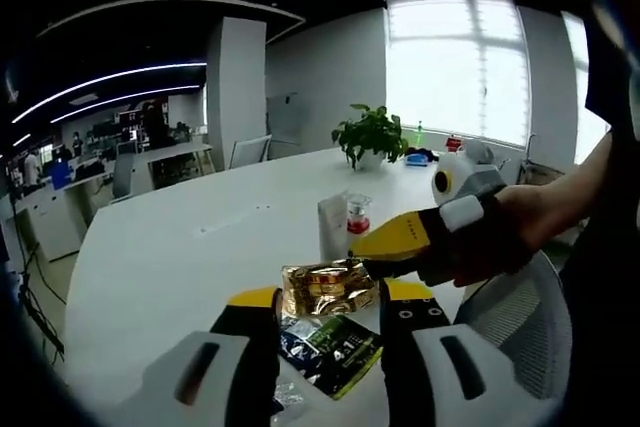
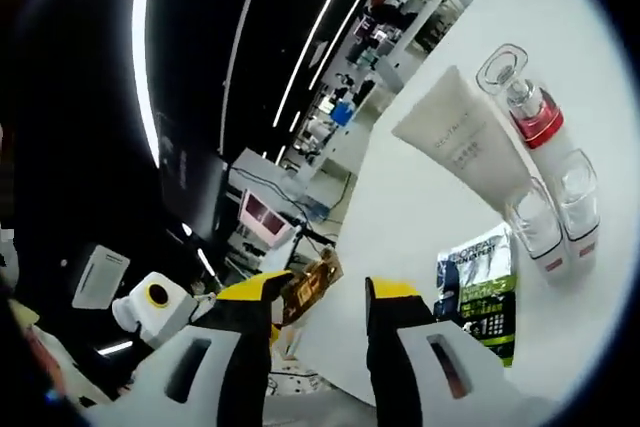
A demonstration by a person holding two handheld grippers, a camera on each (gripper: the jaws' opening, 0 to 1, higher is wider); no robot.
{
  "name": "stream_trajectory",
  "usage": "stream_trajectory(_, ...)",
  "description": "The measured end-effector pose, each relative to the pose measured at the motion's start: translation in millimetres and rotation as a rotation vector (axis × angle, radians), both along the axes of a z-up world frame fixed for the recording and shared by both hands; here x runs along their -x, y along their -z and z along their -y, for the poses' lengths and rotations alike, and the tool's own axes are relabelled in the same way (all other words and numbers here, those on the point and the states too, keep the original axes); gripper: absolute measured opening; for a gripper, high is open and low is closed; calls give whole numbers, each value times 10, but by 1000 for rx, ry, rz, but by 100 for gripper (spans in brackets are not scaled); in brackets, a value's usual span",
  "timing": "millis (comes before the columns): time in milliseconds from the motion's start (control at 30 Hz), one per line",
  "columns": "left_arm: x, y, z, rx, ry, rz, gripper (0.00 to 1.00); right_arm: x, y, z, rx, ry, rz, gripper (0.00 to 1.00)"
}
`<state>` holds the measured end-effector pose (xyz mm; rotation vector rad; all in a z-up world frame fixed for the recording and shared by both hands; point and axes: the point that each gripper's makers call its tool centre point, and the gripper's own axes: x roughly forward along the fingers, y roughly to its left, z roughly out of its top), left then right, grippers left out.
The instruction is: Arrange the skincare products in the storage area until every visible bottle or jar stands upright without overlapping.
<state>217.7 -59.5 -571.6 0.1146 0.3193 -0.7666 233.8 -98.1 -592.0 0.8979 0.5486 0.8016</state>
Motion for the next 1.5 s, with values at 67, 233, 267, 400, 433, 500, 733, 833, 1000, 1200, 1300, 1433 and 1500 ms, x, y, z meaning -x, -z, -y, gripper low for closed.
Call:
stream_trajectory(67,-1,1,4,1,3,2,37,6,-16,-10,-10,0,-4,29)
stream_trajectory(233,8,-12,31,6,11,0,37,21,-41,-29,-38,-6,-19,8)
stream_trajectory(267,10,-17,43,9,14,-1,37,23,-44,-27,-48,-3,-31,6)
stream_trajectory(400,10,12,45,4,14,-11,38,15,-57,-5,-88,11,-56,3)
stream_trajectory(433,14,20,48,2,14,-15,38,13,-64,0,-96,14,-58,2)
stream_trajectory(500,25,8,58,8,20,-14,30,14,-62,16,-84,20,-55,1)
stream_trajectory(733,6,14,21,46,-1,-49,37,17,-82,37,-101,27,-64,1)
stream_trajectory(833,9,5,1,110,-16,-90,41,25,-100,37,-111,17,-66,1)
stream_trajectory(1000,38,-9,-73,347,-39,-265,34,46,-174,25,-138,-9,-56,1)
stream_trajectory(1200,139,8,-99,517,24,-415,28,78,-236,-35,-139,-51,-35,1)
stream_trajectory(1300,124,9,-164,572,12,-427,21,102,-266,-78,-141,-69,-30,1)
stream_trajectory(1433,121,0,-179,589,5,-429,12,130,-284,-129,-135,-93,-22,1)
stream_trajectory(1500,123,-1,-177,589,7,-430,7,140,-276,-150,-129,-104,-19,1)
